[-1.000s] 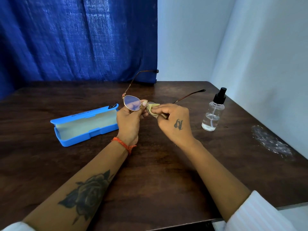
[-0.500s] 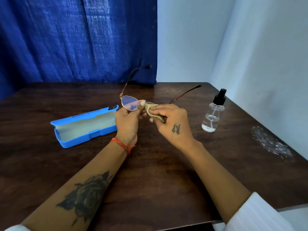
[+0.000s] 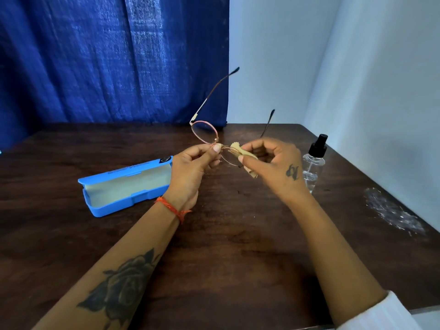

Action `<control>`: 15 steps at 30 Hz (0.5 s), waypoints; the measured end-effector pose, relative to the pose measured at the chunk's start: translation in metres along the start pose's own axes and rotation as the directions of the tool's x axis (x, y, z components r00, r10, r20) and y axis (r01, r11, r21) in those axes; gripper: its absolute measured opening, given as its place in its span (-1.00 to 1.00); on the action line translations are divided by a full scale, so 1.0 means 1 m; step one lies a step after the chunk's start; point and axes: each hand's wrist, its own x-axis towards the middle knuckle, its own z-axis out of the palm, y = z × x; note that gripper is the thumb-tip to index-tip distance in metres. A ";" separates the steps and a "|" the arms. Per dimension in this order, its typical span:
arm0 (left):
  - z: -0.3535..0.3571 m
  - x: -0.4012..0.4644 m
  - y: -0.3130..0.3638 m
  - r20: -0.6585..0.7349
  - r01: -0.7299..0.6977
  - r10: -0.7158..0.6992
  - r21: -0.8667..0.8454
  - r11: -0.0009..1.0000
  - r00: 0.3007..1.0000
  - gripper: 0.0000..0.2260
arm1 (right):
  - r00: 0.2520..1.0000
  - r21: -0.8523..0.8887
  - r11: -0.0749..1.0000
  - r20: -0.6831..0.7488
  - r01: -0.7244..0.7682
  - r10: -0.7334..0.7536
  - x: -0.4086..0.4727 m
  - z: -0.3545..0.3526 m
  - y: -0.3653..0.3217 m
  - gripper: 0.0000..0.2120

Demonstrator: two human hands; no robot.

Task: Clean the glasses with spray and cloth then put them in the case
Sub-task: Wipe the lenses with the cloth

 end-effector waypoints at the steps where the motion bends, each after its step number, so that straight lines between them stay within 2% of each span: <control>1: 0.000 0.000 0.000 0.003 0.003 -0.003 -0.002 1.000 1.000 -0.96 | 0.999 0.066 0.997 -0.016 -0.036 0.037 0.002 -0.001 0.001 -0.79; 3: 0.001 0.000 0.000 -0.007 0.002 -0.002 -0.007 1.000 1.000 -0.96 | 0.987 0.215 0.975 -0.134 -0.054 0.084 0.003 -0.001 0.001 -0.83; 4: 0.001 0.000 -0.001 -0.009 -0.002 0.002 -0.008 1.000 1.000 -0.96 | 0.975 0.208 0.978 -0.214 -0.006 0.052 0.001 0.001 0.001 -0.83; 6: 0.001 -0.001 -0.002 -0.007 -0.009 0.009 -0.009 1.000 1.000 -0.94 | 0.936 -0.049 0.976 -0.277 0.213 -0.218 -0.003 0.007 0.004 -0.76; 8: 0.002 -0.002 -0.003 -0.004 -0.011 0.011 -0.004 1.000 1.000 -0.91 | 0.864 -0.353 0.835 -0.124 0.422 -0.489 -0.009 0.018 0.009 -0.72; 9: 0.002 -0.002 -0.003 -0.002 -0.009 0.009 -0.008 1.000 1.000 -0.89 | 0.847 -0.426 0.772 -0.024 0.472 -0.531 -0.011 0.024 0.012 -0.75; 11: 0.001 -0.003 -0.004 -0.009 0.003 -0.003 -0.017 1.000 1.000 -0.88 | 0.849 -0.476 0.721 0.116 0.503 -0.516 -0.013 0.031 0.018 -0.83; 15: 0.000 -0.003 -0.004 -0.023 0.008 -0.008 0.022 1.000 1.000 -0.91 | 0.842 -0.449 0.715 0.222 0.536 -0.492 -0.011 0.028 0.022 -0.92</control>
